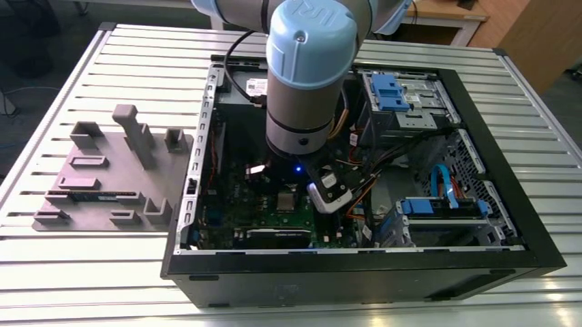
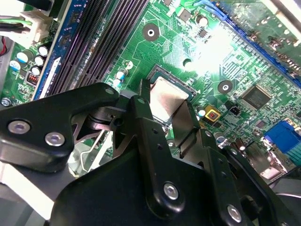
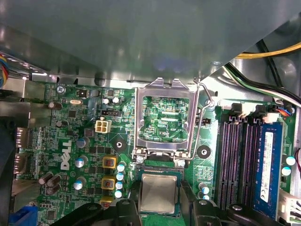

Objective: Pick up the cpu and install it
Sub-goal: 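Place the cpu into insertion slot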

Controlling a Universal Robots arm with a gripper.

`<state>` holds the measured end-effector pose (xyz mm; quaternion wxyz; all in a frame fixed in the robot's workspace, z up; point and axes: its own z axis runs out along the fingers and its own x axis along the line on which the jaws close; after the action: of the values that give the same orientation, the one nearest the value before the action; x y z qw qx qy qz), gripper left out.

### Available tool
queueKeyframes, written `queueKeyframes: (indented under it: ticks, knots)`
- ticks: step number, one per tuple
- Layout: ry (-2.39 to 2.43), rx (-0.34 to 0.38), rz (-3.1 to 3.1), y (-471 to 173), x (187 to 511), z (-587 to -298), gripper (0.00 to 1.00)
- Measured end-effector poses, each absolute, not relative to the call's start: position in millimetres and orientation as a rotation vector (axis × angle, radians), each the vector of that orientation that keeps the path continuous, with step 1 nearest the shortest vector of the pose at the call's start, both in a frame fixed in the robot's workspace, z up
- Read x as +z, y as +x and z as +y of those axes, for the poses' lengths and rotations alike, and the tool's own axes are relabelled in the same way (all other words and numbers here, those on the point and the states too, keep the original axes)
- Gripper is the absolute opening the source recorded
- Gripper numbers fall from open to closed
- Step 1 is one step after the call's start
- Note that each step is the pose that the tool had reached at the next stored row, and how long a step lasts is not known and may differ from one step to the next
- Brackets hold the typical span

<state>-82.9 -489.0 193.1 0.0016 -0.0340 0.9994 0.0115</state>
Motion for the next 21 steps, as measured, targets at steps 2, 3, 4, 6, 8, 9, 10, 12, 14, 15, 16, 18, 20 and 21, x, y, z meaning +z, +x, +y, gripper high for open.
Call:
queueKeyframes:
  ticks: [2,3,4,6,8,9,10,12,14,15,16,18,20,21]
  knots:
    - [-0.107,0.036,3.136,-82.9,194.6,-488.9,0.45]
    - [-0.107,0.036,3.136,-82.9,195.2,-488.9,0.45]
    - [-0.107,0.036,3.136,-82.9,196.0,-488.9,0.45]
    - [-0.107,0.036,3.136,-82.9,197.9,-488.9,0.45]
    - [-0.107,0.036,3.136,-82.9,199.0,-488.9,0.45]
    - [-0.107,0.036,3.136,-82.9,199.0,-488.9,0.45]
    - [-0.107,0.036,3.136,-82.9,199.0,-488.9,0.45]
    - [-0.107,0.036,3.136,-82.9,199.0,-488.9,0.45]
    - [-0.107,0.036,3.136,-82.9,199.1,-488.9,0.44]
    - [-0.107,0.036,3.136,-82.9,199.1,-488.9,0.44]
    - [-0.107,0.036,3.136,-82.9,199.1,-488.9,0.38]
    - [-0.107,0.036,3.136,-82.9,199.1,-488.9,0.32]
    - [-0.107,0.036,3.136,-82.9,199.2,-488.9,0.2]
    - [-0.107,0.036,3.136,-82.9,199.2,-488.9,0.2]
